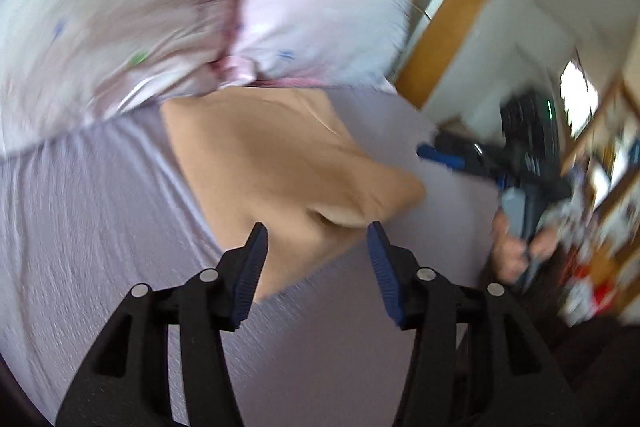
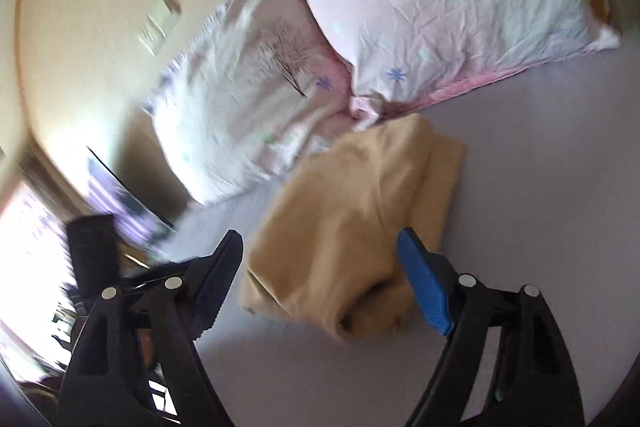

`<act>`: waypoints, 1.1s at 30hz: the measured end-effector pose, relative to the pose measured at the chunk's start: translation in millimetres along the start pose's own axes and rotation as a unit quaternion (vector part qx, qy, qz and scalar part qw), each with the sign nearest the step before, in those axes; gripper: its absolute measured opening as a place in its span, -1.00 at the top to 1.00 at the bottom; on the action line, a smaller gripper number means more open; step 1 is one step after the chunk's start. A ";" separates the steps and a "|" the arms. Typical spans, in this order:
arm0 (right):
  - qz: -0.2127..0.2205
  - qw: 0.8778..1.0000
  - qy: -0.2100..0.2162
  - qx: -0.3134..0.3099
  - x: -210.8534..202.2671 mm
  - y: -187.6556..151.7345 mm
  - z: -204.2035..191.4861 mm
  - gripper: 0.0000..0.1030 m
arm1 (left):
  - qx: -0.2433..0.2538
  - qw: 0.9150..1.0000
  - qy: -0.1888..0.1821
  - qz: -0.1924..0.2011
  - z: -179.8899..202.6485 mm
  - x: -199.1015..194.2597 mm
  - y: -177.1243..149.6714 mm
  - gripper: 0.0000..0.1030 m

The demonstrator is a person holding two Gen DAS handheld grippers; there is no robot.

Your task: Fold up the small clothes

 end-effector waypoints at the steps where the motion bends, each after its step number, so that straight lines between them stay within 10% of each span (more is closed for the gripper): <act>1: -0.013 1.000 0.010 0.010 4.4 -1.3 2.5 -0.40 | 0.027 1.000 0.013 -0.004 10.3 7.5 -2.8 -0.07; 4: -0.072 0.997 0.010 0.025 30.3 -7.6 7.5 0.04 | 0.057 0.997 0.040 -0.024 21.4 30.9 -11.4 -0.17; 6: -0.098 0.995 0.019 0.024 46.3 -13.3 7.3 0.90 | 0.055 0.996 0.047 -0.051 17.7 51.8 -13.8 -0.17; 10: -0.021 0.997 -0.012 0.069 30.3 -3.5 34.1 0.89 | 0.045 0.992 0.055 -0.100 7.3 76.8 -28.6 -0.09; 15: -0.052 0.996 -0.011 0.075 39.1 -7.9 35.8 0.86 | 0.039 0.992 0.031 -0.112 0.9 67.9 -34.5 -0.08; 16: -0.046 0.995 0.007 0.086 31.4 -7.2 35.9 0.58 | 0.026 0.995 0.006 -0.098 -4.2 56.0 -34.2 -0.09; 17: -0.040 0.995 0.014 0.092 24.7 -4.6 37.1 -0.32 | 0.015 0.996 -0.009 -0.084 -7.2 45.2 -34.4 -0.11; 18: -0.022 0.995 0.021 0.100 16.0 -0.1 39.9 -0.72 | -0.007 0.998 -0.026 -0.061 -17.1 31.3 -31.6 -0.21; 20: 0.016 0.994 0.015 0.110 5.3 16.9 48.4 -0.97 | -0.058 0.998 -0.028 -0.022 -41.3 9.7 -23.4 -0.40; 23: -0.004 0.990 0.018 0.137 20.7 50.8 61.7 -0.37 | -0.116 0.993 -0.023 -0.025 -75.1 12.8 -9.1 -0.41; 28: -0.056 0.991 -0.038 0.112 67.9 100.9 62.6 -0.20 | -0.147 0.987 -0.046 -0.038 -87.9 29.3 -2.3 -0.40; 31: -0.083 0.989 -0.068 0.098 93.1 109.8 67.9 0.89 | -0.147 0.987 -0.044 -0.046 -87.7 34.9 -1.9 -0.40; 33: -0.046 0.991 -0.081 0.096 90.1 118.9 71.4 0.89 | -0.149 0.987 -0.042 -0.048 -88.7 38.5 -0.7 -0.41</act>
Point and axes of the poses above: each gripper's, at about its wrist camera, not at the fingertips, and x roughly the way its jaws point, z to its right, y to its top, the point moved 3 cm from there along x, roughly the way its jaws point, and after that the axes turned 13 degrees about -z, right-handed, at the moved point
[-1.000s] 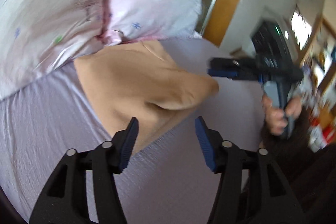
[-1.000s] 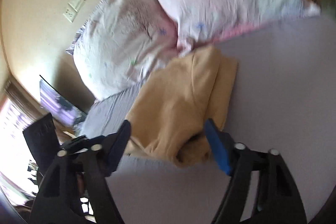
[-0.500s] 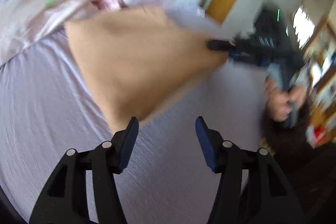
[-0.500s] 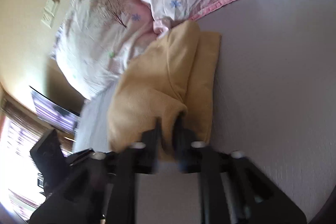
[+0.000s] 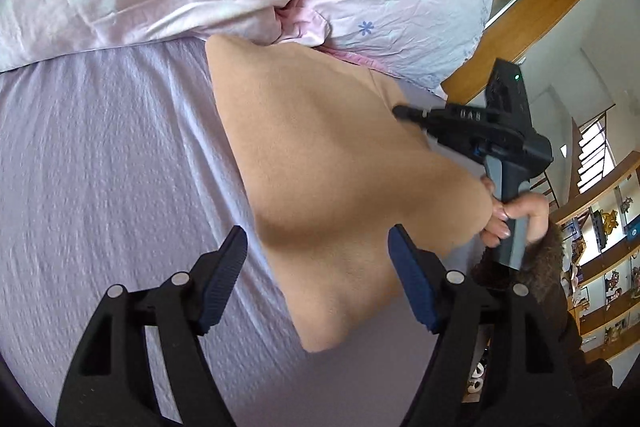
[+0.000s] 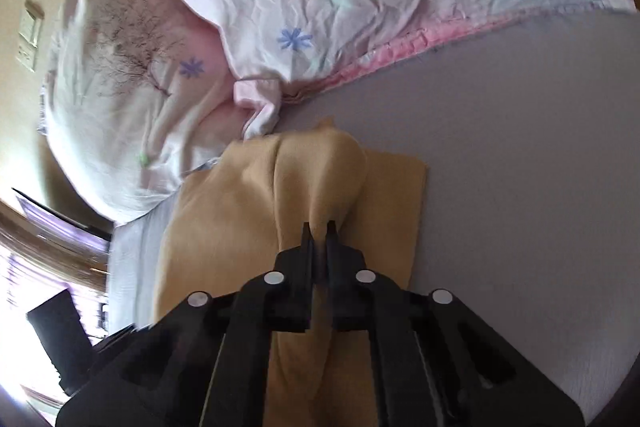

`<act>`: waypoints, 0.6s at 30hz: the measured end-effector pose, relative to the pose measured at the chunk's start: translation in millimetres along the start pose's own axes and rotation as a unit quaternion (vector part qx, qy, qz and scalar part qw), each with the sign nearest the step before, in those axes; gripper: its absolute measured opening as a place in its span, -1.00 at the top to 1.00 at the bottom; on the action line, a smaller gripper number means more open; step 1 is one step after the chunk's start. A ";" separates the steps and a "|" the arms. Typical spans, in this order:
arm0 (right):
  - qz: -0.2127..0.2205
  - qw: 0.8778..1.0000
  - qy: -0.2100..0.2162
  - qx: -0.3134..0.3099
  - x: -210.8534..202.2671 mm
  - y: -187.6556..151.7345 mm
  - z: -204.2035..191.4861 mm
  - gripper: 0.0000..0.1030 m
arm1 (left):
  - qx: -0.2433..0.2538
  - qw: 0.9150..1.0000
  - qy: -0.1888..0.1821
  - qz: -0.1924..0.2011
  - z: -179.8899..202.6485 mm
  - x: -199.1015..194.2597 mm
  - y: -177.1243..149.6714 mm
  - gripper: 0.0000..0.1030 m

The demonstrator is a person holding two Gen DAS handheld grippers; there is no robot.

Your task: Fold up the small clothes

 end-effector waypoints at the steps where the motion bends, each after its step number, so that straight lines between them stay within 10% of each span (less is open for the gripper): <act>1: 0.021 1.000 0.001 0.007 -3.8 5.7 3.4 0.89 | -0.001 1.000 0.001 -0.001 0.6 3.2 2.1 -0.41; 5: -0.011 0.999 0.036 0.022 -5.7 -5.6 7.9 0.63 | -0.014 1.000 0.002 -0.007 -4.7 14.0 14.5 -0.42; 8: -0.025 0.996 0.068 0.048 -16.8 -29.7 17.6 -0.78 | -0.025 0.999 -0.007 -0.020 -9.8 26.4 24.4 -0.43; 13: -0.081 0.989 0.114 0.043 -11.9 -64.0 19.9 -0.69 | -0.038 0.998 -0.036 -0.024 -6.5 38.5 32.4 -0.21; 18: -0.083 0.991 0.107 -0.006 0.5 -84.3 -0.2 0.28 | -0.059 0.996 -0.059 -0.013 -14.7 36.0 28.6 0.42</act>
Point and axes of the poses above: each gripper's, at about its wrist camera, not at the fingertips, and x roughly the way its jaws point, z to its right, y to its top, the point moved 3 cm from there along x, roughly the way its jaws point, and after that the axes turned 13 degrees about -z, right-handed, at the moved point
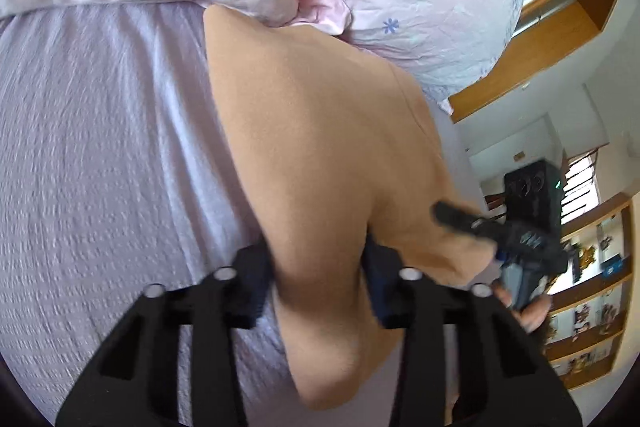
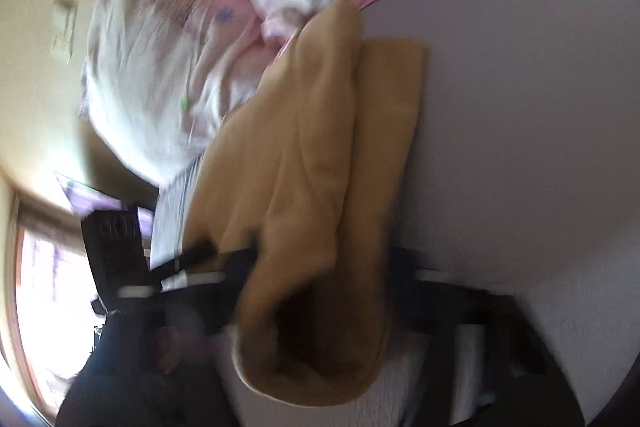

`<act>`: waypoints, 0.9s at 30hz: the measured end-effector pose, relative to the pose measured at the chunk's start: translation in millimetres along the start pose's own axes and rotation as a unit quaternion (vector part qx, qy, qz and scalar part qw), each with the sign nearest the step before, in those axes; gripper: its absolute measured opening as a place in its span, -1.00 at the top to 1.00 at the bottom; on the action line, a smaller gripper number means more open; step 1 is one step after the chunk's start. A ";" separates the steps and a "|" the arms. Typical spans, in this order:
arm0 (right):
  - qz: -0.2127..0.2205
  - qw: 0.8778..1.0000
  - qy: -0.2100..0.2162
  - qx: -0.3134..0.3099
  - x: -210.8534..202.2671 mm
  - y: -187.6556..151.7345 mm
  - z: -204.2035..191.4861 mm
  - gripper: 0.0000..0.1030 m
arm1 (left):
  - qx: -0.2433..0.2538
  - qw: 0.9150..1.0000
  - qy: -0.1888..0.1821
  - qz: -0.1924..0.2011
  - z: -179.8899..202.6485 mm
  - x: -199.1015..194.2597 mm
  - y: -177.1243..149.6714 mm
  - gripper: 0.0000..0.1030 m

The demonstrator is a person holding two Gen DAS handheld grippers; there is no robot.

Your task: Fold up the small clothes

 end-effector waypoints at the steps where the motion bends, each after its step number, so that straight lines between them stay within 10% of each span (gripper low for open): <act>1: 0.007 1.000 0.005 -0.009 1.4 -2.5 -5.0 0.34 | 0.001 1.000 -0.005 0.006 -0.7 -5.1 -2.3 0.48; 9: -0.021 0.996 -0.012 -0.088 36.9 -17.9 -71.8 0.21 | 0.047 0.993 0.074 0.077 -20.2 -84.6 -55.1 0.41; 12: 0.046 0.993 -0.072 -0.087 16.3 -27.6 -83.0 0.01 | 0.040 0.985 0.132 0.102 -33.1 -110.0 -80.6 0.44; 16: 0.070 0.987 0.077 -0.123 -21.2 -62.3 -117.7 -0.29 | 0.090 0.982 0.095 0.138 -1.9 -137.6 -112.9 0.22; 19: 0.007 0.984 0.127 -0.123 -4.2 -76.5 -130.6 -0.52 | 0.136 0.980 0.077 0.121 30.6 -120.8 -118.4 0.02; 24: -0.007 0.999 0.011 -0.044 25.3 -60.4 -92.9 -0.46 | 0.158 0.975 0.154 0.038 40.9 -54.5 -111.0 0.00; 27: -0.012 0.999 0.019 -0.035 19.3 -63.6 -84.2 -0.36 | 0.142 0.975 0.169 0.027 29.3 -51.1 -118.5 0.05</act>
Point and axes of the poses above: each gripper's, at about its wrist camera, not at the fingertips, and x roughly the way its jaws point, z to its right, y to its top, the point moved 3 cm from there along x, roughly the way its jaws point, and after that the axes turned 13 degrees about -z, right-handed, at the moved point
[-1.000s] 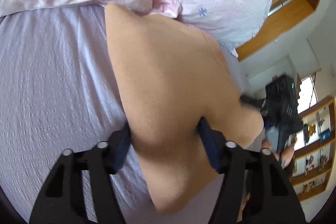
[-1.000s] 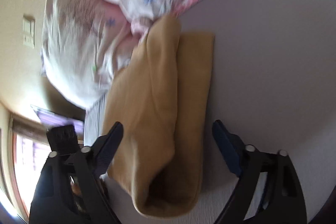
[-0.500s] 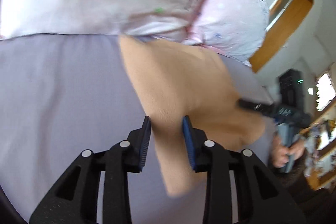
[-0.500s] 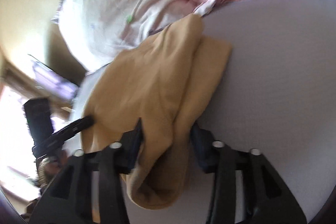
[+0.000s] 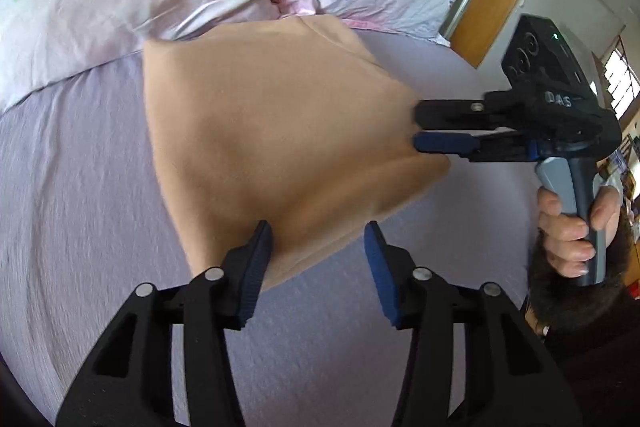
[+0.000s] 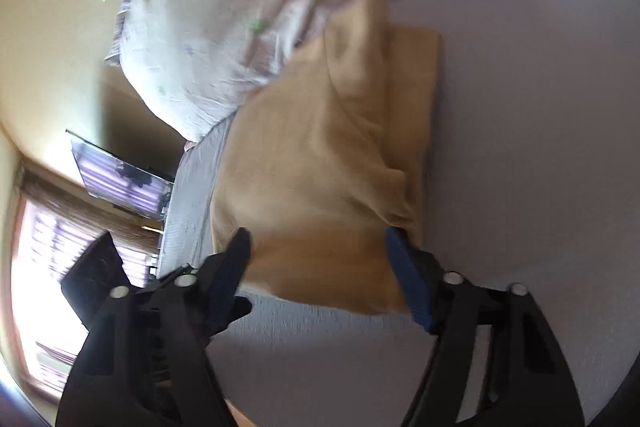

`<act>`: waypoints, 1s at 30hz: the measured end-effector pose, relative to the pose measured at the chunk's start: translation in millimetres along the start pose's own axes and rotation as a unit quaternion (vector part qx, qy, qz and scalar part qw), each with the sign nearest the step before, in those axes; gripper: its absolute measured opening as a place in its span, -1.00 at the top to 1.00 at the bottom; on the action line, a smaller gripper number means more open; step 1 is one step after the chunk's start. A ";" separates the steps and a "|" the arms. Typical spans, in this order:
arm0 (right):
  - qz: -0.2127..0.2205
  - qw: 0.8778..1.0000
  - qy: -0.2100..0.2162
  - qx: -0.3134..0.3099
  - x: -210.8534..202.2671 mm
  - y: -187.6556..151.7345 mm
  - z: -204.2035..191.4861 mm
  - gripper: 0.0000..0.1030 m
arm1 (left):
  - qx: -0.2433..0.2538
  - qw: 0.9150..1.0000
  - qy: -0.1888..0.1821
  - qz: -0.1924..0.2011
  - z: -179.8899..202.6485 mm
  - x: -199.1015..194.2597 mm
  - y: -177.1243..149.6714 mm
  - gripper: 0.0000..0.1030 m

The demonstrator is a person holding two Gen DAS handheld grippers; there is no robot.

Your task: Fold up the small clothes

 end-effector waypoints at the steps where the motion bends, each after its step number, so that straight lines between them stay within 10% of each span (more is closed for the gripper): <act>1: 0.011 1.000 -0.009 -0.020 -6.7 -6.2 -7.1 -0.43 | -0.003 1.000 -0.008 0.011 0.2 -8.5 -4.6 -0.08; 6: 0.099 0.983 -0.109 -0.105 -31.8 -50.9 -42.4 -0.97 | -0.049 0.996 0.017 0.073 2.0 -52.4 -41.8 -0.97; 11: 0.104 0.967 -0.213 -0.095 -9.9 -78.2 -37.3 -0.97 | -0.111 0.978 0.176 0.019 2.6 -38.1 -57.2 -0.96; 19: 0.074 0.940 -0.319 -0.099 21.0 -91.8 -21.6 -0.97 | -0.124 0.971 0.201 -0.021 1.2 -9.6 -54.9 -0.96; 30: 0.060 0.928 -0.347 -0.120 36.0 -97.6 -28.5 -0.97 | -0.154 0.966 0.206 -0.030 -6.3 -0.5 -56.6 -0.97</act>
Point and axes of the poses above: each gripper's, at about its wrist camera, not at the fingertips, and x roughly the way its jaws point, z to its right, y to its top, the point moved 3 cm from there along x, roughly the way its jaws point, and after that the axes turned 13 degrees about -z, right-handed, at the moved point
